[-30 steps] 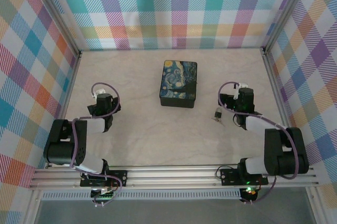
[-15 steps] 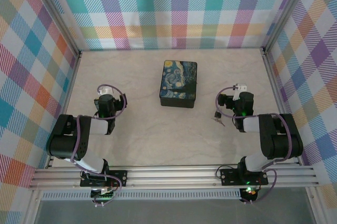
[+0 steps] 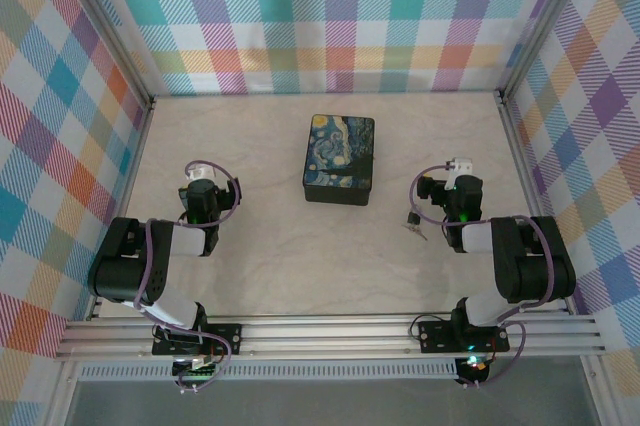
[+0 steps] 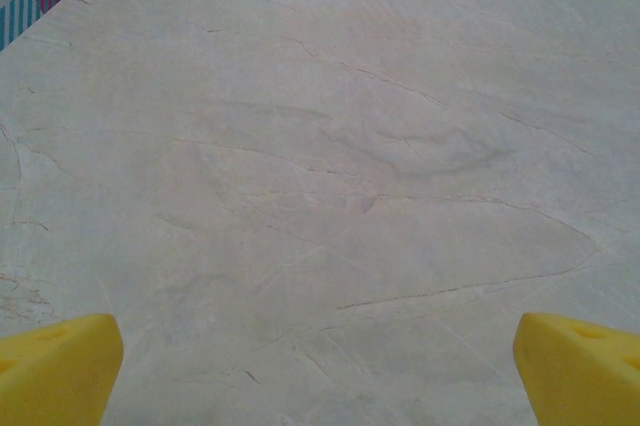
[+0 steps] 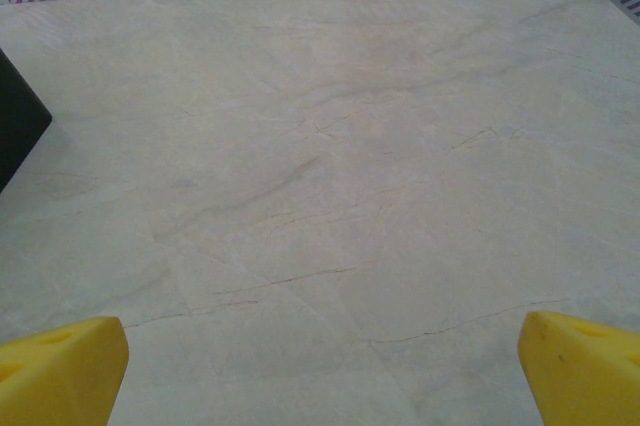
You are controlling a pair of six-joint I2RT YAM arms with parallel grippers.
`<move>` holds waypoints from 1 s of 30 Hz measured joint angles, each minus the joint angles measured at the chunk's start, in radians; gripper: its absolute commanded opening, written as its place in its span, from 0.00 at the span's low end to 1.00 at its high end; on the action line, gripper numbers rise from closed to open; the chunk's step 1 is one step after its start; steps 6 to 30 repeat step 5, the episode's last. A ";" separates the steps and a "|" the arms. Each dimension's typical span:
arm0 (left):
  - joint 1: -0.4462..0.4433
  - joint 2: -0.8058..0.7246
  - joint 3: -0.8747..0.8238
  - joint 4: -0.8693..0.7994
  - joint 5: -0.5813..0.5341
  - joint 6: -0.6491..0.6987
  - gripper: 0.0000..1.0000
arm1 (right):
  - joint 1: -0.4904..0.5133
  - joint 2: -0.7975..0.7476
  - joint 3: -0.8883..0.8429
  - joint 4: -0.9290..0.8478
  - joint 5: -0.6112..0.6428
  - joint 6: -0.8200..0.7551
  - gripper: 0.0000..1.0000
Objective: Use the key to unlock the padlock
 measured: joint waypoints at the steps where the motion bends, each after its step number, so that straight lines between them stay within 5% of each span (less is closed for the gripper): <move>1: 0.000 0.000 0.000 0.000 0.000 0.000 1.00 | 0.000 0.000 0.000 0.000 0.000 0.000 1.00; 30: 0.000 0.000 0.000 -0.001 0.019 0.003 1.00 | 0.000 0.000 0.000 0.000 0.000 0.000 1.00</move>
